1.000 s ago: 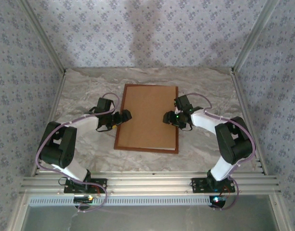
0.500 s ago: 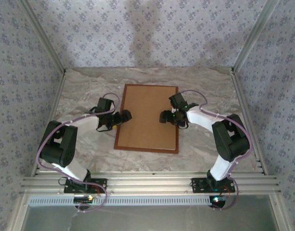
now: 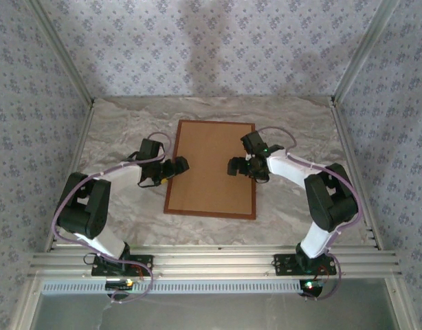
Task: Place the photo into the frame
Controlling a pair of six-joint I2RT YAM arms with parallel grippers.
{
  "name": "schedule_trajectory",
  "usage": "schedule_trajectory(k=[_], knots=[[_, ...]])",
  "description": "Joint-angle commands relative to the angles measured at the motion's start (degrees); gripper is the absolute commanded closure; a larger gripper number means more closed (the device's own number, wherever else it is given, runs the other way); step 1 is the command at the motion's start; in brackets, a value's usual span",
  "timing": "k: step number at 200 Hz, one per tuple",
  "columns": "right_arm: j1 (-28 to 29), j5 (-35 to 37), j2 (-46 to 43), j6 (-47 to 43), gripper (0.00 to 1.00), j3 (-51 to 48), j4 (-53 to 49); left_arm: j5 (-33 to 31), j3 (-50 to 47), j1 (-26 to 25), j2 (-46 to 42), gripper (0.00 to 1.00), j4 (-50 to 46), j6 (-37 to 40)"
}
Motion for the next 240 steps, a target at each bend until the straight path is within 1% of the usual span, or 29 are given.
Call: schedule_trajectory(k=[1,22,40,55,75,139,164,203,240], knots=[[-1.3,2.2,-3.0,-0.4,0.06,1.4,-3.1,-0.1,1.7,-0.4,-0.8,0.01,-2.0,1.2],[-2.3,1.6,-4.1,-0.1,0.09,0.6,-2.5,-0.1,1.9,-0.3,-1.3,0.01,-2.3,1.2],[-2.5,-0.2,-4.4,-0.4,0.11,-0.4,0.5,-0.1,1.9,-0.3,-1.5,0.01,-2.4,1.2],[-2.2,-2.0,-3.6,-0.4,0.12,-1.0,2.5,-0.1,1.9,-0.3,-1.4,0.01,-2.2,1.1],[-1.7,-2.7,-1.8,0.0,0.12,-1.1,3.5,0.3,1.4,-0.3,-1.2,0.01,-1.5,0.6],[-0.8,-3.2,1.4,0.7,0.13,-1.5,5.1,1.0,-0.3,-0.4,-1.1,0.01,-0.1,-0.5],[-0.1,-4.3,2.7,1.0,0.13,-1.5,5.8,1.4,-0.4,-0.6,-0.6,0.01,0.7,-1.1],[1.4,-7.8,3.6,1.5,0.14,-1.2,9.3,1.9,-0.3,-0.8,0.1,0.01,1.4,-1.7],[1.6,-8.7,2.8,0.9,0.14,-0.8,10.3,2.1,-0.5,-0.9,0.1,0.01,1.8,-2.0]])
